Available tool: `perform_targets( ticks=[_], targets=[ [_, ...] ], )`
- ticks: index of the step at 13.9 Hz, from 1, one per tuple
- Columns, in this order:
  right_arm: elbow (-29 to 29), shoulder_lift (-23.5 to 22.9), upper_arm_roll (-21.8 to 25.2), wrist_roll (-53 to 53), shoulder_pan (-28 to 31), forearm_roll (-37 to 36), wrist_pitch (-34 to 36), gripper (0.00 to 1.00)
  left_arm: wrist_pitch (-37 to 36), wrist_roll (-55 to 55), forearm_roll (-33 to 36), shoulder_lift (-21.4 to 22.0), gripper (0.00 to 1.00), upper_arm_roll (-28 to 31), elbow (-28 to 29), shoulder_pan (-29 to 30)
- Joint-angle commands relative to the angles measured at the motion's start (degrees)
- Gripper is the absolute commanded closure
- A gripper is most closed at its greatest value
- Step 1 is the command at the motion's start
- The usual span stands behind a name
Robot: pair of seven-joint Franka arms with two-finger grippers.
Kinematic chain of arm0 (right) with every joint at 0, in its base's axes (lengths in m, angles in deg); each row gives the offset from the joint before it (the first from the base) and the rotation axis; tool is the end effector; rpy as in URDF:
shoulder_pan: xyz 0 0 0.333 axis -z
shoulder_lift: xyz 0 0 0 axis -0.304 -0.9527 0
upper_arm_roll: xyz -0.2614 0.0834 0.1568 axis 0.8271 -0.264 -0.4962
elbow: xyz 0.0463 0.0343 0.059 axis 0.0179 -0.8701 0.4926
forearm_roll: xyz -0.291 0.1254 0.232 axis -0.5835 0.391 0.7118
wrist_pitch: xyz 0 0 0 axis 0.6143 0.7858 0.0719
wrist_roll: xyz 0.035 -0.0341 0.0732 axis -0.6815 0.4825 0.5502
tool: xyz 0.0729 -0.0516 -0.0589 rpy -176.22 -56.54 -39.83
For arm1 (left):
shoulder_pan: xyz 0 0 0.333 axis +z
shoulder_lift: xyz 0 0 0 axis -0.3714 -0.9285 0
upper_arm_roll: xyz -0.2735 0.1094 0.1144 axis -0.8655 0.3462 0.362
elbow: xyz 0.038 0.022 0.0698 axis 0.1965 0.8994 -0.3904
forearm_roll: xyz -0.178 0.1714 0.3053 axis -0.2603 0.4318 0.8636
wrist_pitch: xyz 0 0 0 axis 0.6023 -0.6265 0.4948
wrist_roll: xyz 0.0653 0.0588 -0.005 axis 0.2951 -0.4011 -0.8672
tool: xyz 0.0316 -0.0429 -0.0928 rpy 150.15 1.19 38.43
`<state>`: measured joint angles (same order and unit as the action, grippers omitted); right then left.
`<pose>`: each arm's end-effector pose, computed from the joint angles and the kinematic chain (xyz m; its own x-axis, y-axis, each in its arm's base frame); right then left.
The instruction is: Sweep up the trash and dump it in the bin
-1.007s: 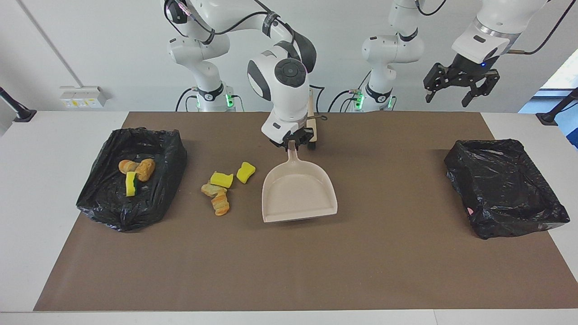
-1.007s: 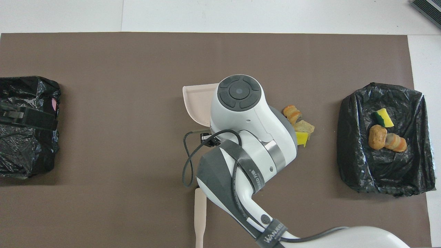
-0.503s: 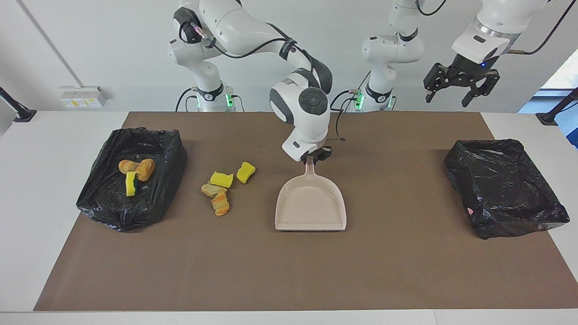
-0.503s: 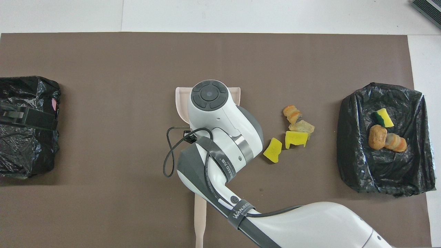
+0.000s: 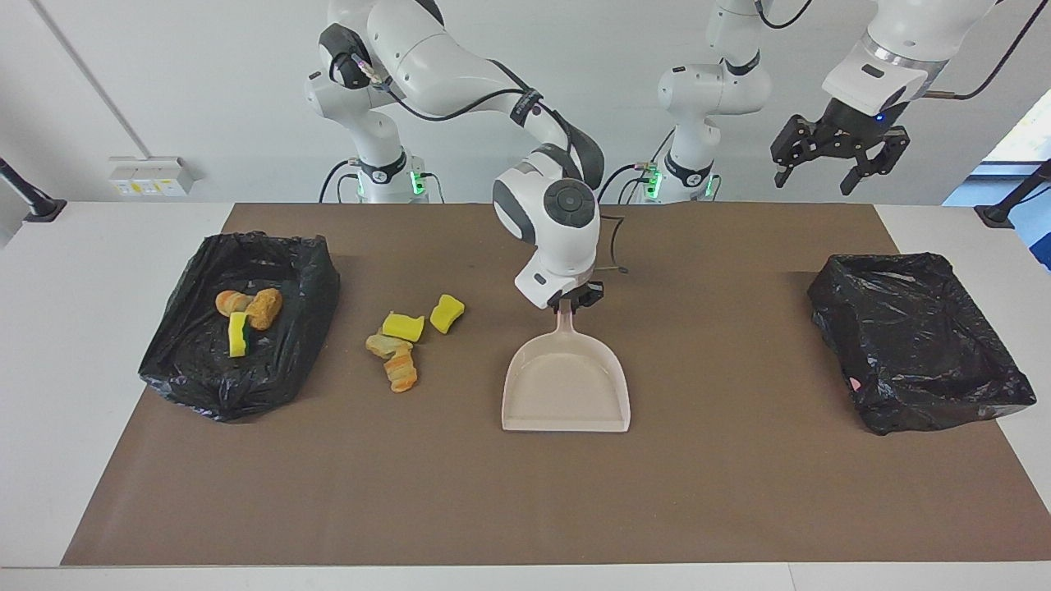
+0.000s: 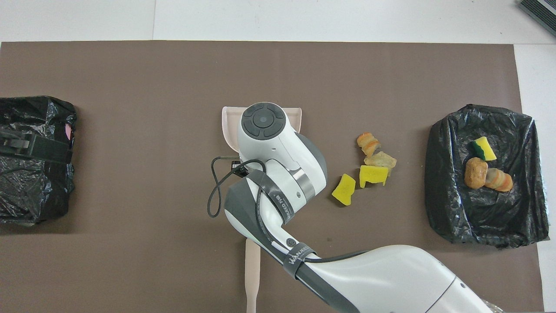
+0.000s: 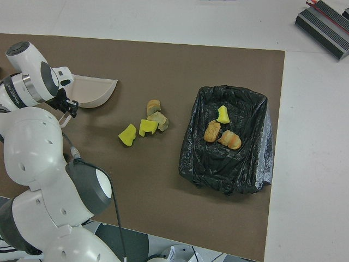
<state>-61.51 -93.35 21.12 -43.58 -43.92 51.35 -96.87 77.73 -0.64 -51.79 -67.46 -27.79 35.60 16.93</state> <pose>0.5575 0.4256 0.3605 0.9854 -0.0582 -0.1598 -0.0668 -0.9966 -0.0486 0.5229 -0.0761 0.6856 0.9794 -0.2017 -0.0064 -0.2014 -0.9792 0.0244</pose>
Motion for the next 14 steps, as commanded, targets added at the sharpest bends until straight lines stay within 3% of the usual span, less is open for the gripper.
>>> perform_targets(
  ticks=[1,5,9,14],
  targets=[
    [1.30,-0.04,-0.08,-2.11,-1.20,-4.17,-0.59,0.00,1.16,0.72,0.49,0.44,0.00,-0.58,0.71,0.92],
    [1.21,2.59,-0.17,-1.84,-0.59,-4.20,-0.32,0.00,1.34,0.55,0.58,0.00,0.00,-0.58,0.71,0.48],
    [-2.03,9.61,-0.17,1.66,1.43,-2.00,7.39,0.00,8.52,-0.07,0.58,-2.02,0.00,-3.11,3.60,-0.31],
    [-16.15,22.79,-0.17,1.67,0.56,3.09,8.73,0.00,20.39,-9.88,3.73,-10.44,0.00,-11.81,5.90,-0.49]
  ],
)
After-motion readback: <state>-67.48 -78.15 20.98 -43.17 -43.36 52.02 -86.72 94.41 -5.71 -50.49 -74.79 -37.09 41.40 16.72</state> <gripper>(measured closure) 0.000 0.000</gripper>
